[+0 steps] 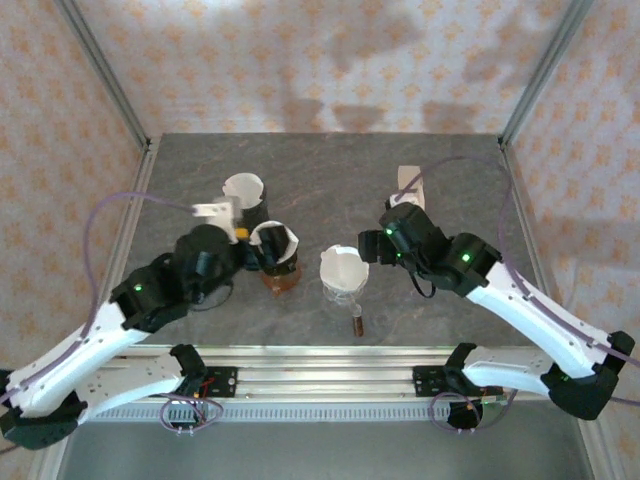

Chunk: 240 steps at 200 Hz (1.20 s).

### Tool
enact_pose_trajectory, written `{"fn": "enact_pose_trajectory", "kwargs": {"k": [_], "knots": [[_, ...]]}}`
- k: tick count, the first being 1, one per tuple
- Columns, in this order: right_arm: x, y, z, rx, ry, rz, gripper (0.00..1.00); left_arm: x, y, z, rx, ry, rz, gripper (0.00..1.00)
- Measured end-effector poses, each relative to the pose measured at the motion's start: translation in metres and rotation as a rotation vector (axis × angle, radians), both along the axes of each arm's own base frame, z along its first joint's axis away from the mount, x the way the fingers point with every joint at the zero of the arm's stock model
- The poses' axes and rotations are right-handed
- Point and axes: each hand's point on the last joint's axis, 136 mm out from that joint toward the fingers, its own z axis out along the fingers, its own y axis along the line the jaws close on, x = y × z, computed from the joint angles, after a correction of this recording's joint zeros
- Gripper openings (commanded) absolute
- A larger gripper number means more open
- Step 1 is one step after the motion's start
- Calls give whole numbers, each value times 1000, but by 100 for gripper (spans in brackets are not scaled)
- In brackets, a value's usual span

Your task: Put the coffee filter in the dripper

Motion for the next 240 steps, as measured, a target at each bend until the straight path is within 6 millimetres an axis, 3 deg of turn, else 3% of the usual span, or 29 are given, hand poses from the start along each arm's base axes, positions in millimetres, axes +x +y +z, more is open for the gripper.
{"fn": "enact_pose_trajectory", "kwargs": {"k": [10, 54, 79, 101, 137, 164, 240], "knots": [[1, -5, 1, 0, -19, -22, 93, 4, 24, 5, 23, -28, 79, 100], [8, -23, -1, -36, -74, -111, 94, 25, 112, -3, 180, -23, 397, 100], [11, -30, -6, -58, -93, -144, 94, 32, 162, -37, 261, 48, 568, 100], [10, -35, -11, -68, -107, -160, 95, 37, 191, -77, 332, 128, 653, 100], [13, -38, -11, -66, -133, -183, 96, 55, 213, -138, 477, 248, 660, 100], [16, -36, -10, -53, -147, -188, 97, 68, 241, -174, 516, 322, 711, 100], [18, -41, -14, -67, -167, -211, 100, 89, 247, -221, 583, 166, 720, 100]]}}
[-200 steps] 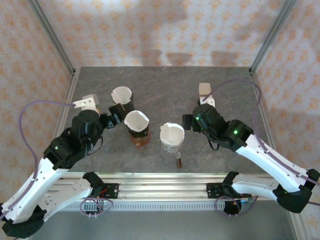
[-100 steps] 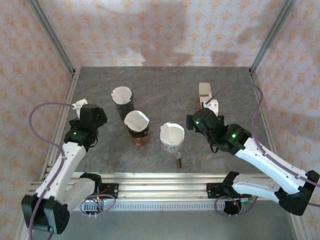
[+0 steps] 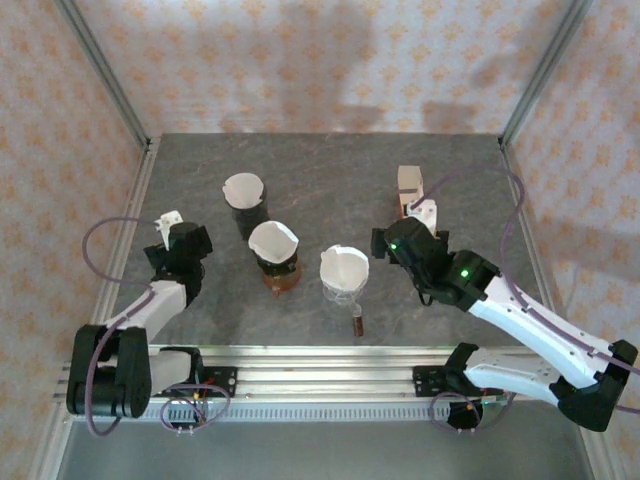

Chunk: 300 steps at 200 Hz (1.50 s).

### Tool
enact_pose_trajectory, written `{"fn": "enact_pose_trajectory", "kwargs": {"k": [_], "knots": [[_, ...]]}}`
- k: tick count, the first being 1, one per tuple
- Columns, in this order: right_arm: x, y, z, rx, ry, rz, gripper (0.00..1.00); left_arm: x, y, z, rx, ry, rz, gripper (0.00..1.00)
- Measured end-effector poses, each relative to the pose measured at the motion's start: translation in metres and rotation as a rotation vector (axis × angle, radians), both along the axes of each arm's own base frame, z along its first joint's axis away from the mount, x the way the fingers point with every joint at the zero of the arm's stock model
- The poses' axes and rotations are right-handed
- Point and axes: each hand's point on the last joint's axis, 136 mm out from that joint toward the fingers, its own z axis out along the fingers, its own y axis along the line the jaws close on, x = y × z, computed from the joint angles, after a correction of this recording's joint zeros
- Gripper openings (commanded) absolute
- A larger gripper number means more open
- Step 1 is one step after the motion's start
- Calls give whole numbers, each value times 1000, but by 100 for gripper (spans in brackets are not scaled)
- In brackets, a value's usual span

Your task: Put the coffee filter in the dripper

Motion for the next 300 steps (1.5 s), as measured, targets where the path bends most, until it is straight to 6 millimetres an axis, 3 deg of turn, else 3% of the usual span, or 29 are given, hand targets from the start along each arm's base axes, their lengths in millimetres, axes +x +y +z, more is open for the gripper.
{"fn": "enact_pose_trajectory", "kwargs": {"k": [62, 120, 150, 193, 244, 300], "knots": [[2, -16, 8, -28, -51, -71, 100, 28, -14, -17, 30, -94, -54, 100], [4, -37, -3, -74, -79, -151, 100, 54, -34, -7, 34, -162, -173, 100], [7, -50, -3, -90, -100, -207, 100, 52, -39, -18, 35, -151, -206, 100], [19, -93, -5, -51, -177, -362, 100, 54, -41, -14, 38, -175, -217, 100], [46, -160, -49, -137, -179, -531, 99, 54, -41, -14, 43, -172, -220, 100], [61, -201, -138, -160, -111, -566, 99, 54, -44, -14, 50, -168, -232, 100]]}}
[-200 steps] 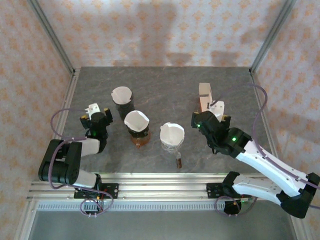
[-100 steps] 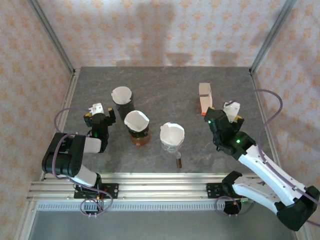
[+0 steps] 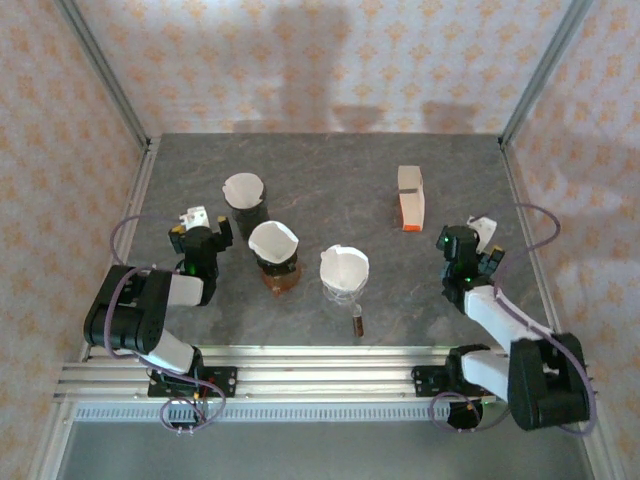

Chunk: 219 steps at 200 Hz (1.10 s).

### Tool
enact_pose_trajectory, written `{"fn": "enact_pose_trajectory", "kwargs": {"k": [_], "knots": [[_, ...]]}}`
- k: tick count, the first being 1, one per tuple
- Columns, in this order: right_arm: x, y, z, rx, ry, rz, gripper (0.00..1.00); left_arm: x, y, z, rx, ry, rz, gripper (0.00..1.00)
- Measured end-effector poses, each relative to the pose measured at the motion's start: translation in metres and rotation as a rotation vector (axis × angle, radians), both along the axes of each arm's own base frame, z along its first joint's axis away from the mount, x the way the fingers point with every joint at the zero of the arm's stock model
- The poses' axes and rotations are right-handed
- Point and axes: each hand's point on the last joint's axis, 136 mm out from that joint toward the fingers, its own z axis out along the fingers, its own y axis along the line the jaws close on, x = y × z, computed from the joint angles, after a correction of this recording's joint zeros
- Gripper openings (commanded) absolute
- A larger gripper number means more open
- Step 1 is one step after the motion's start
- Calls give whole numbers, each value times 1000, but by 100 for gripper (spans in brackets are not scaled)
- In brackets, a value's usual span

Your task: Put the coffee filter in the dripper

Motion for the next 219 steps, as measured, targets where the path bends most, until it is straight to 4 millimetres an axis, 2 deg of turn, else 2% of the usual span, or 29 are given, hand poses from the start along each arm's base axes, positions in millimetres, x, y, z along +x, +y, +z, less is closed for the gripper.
{"fn": "enact_pose_trajectory", "kwargs": {"k": [16, 35, 64, 95, 113, 136, 219], "knots": [[7, -4, -21, 2, 18, -2, 99, 0, 0, 0, 2, 1, -1, 100], [22, 1, -31, 4, 15, 29, 100, 0, 0, 0, 2, 1, -1, 100], [46, 6, -35, 15, -2, 67, 100, 0, 0, 0, 5, 2, -2, 100], [67, 16, -21, 35, -53, 126, 100, 0, 0, 0, 5, 2, -2, 100], [69, 18, -19, 41, -107, 154, 99, 0, 0, 0, 5, 2, -2, 100], [62, 17, -32, 44, -84, 154, 99, 0, 0, 0, 5, 2, -2, 100], [65, 17, -27, 46, -109, 159, 99, 0, 0, 0, 5, 2, -2, 100]]}}
